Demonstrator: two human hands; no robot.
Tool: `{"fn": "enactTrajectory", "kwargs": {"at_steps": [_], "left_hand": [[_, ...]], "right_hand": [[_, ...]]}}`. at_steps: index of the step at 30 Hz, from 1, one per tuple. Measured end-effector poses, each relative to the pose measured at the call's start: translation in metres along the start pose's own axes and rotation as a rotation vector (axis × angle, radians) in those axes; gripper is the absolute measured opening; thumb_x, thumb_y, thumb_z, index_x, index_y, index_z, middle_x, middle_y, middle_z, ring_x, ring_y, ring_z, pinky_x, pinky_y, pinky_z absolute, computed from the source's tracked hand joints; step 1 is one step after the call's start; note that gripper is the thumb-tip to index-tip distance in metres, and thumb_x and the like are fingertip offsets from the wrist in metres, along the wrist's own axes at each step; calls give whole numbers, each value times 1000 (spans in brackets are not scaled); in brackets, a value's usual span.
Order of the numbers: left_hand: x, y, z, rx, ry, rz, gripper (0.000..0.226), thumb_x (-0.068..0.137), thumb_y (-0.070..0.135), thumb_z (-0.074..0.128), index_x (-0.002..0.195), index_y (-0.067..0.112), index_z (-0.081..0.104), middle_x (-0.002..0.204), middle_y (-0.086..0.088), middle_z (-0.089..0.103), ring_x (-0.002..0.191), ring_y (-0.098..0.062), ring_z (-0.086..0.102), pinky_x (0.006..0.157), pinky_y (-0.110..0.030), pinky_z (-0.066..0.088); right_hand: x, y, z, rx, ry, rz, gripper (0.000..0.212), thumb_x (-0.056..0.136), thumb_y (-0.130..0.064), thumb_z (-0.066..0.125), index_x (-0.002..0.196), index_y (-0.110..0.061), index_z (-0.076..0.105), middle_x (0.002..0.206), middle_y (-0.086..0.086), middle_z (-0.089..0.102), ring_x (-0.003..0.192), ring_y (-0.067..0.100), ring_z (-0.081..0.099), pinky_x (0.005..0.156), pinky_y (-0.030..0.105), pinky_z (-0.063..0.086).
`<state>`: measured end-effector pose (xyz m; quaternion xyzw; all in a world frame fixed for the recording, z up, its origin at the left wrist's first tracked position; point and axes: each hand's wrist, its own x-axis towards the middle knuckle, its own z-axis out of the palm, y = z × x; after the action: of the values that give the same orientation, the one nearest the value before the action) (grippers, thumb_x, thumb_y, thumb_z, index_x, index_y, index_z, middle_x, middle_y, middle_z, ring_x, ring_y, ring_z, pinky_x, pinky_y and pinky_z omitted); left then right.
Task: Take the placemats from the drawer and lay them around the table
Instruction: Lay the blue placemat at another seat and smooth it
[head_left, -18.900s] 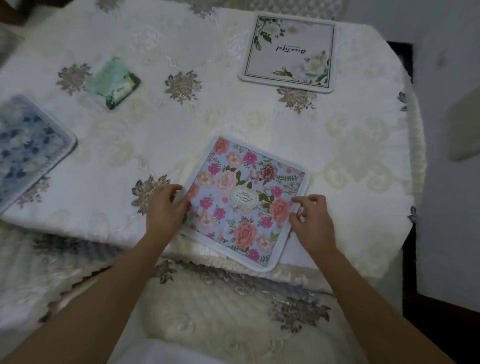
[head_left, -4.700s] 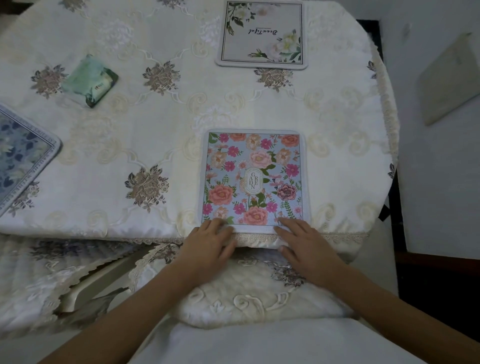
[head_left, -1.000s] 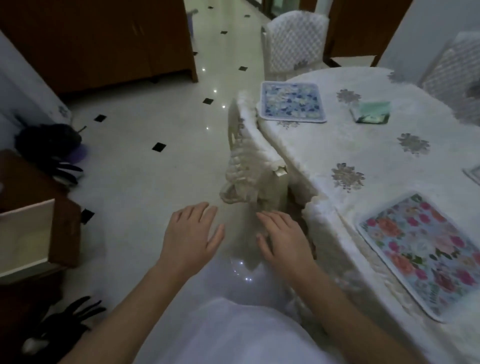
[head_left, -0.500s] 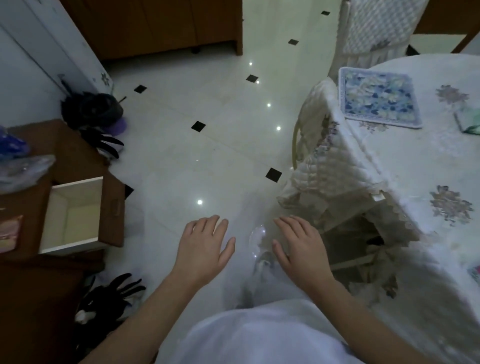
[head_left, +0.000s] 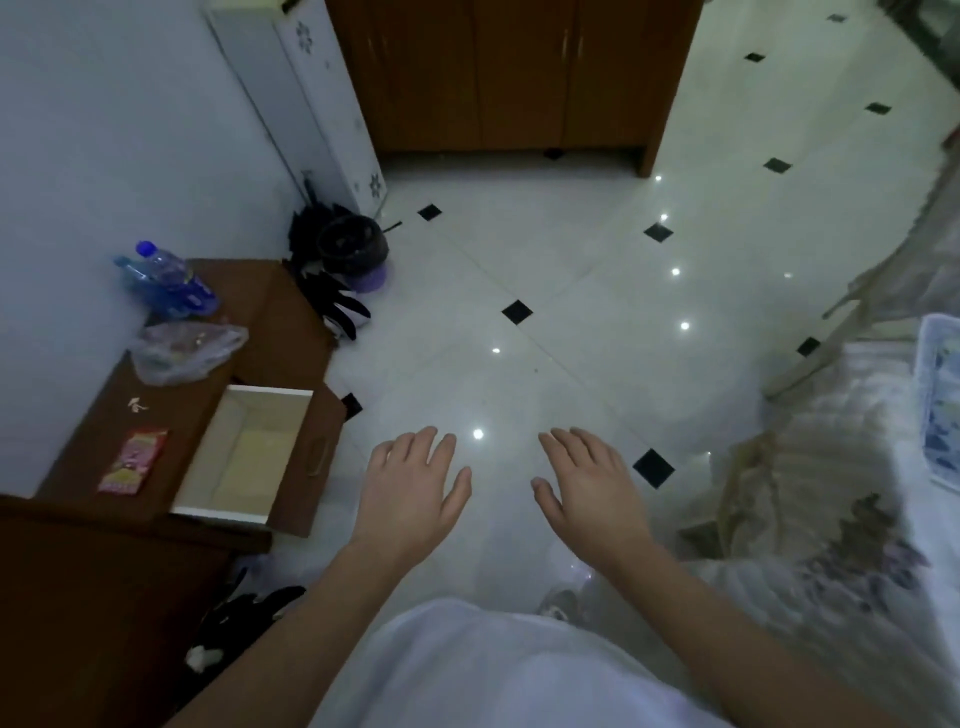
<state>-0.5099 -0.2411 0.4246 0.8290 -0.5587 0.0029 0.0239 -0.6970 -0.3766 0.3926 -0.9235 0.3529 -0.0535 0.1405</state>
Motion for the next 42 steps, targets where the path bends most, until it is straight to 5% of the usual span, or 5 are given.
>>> {"fn": "enactTrajectory", "kwargs": {"at_steps": [4, 10, 18, 27, 42], "left_hand": [[50, -9, -4, -12, -7, -37, 50, 96, 45, 38, 120, 13, 68, 121, -9, 68, 103, -27, 65, 88, -42, 50], [166, 0, 17, -67, -20, 153, 51, 96, 45, 39, 121, 11, 67, 121, -11, 68, 102, -29, 65, 91, -43, 50], [349, 60, 22, -86, -10, 657, 50, 96, 46, 41, 121, 12, 67, 122, -10, 67, 102, -29, 65, 91, -41, 47], [447, 226, 16, -116, -11, 1232, 49, 96, 46, 41, 121, 12, 67, 120, -11, 68, 101, -29, 65, 88, -41, 49], [590, 302, 1, -109, -32, 1060, 58, 99, 49, 33, 131, 11, 61, 129, -12, 64, 113, -30, 62, 95, -41, 46]], "right_hand": [[59, 11, -17, 1, 31, -5, 52, 96, -41, 50, 139, -12, 51, 140, 7, 56, 131, 30, 49, 107, 44, 39], [112, 64, -20, -33, 27, 174, 53, 96, -44, 50, 140, -15, 50, 141, 5, 56, 132, 27, 49, 108, 43, 39], [141, 132, -52, -17, 115, 646, 53, 97, -43, 48, 141, -15, 49, 143, 2, 53, 134, 25, 45, 108, 41, 37], [123, 187, -100, -45, 277, 1126, 51, 94, -41, 52, 139, -17, 50, 140, -2, 53, 130, 23, 46, 104, 40, 37], [244, 353, -161, 35, 387, 995, 55, 98, -42, 44, 144, -14, 43, 142, 3, 52, 130, 23, 44, 109, 40, 35]]}}
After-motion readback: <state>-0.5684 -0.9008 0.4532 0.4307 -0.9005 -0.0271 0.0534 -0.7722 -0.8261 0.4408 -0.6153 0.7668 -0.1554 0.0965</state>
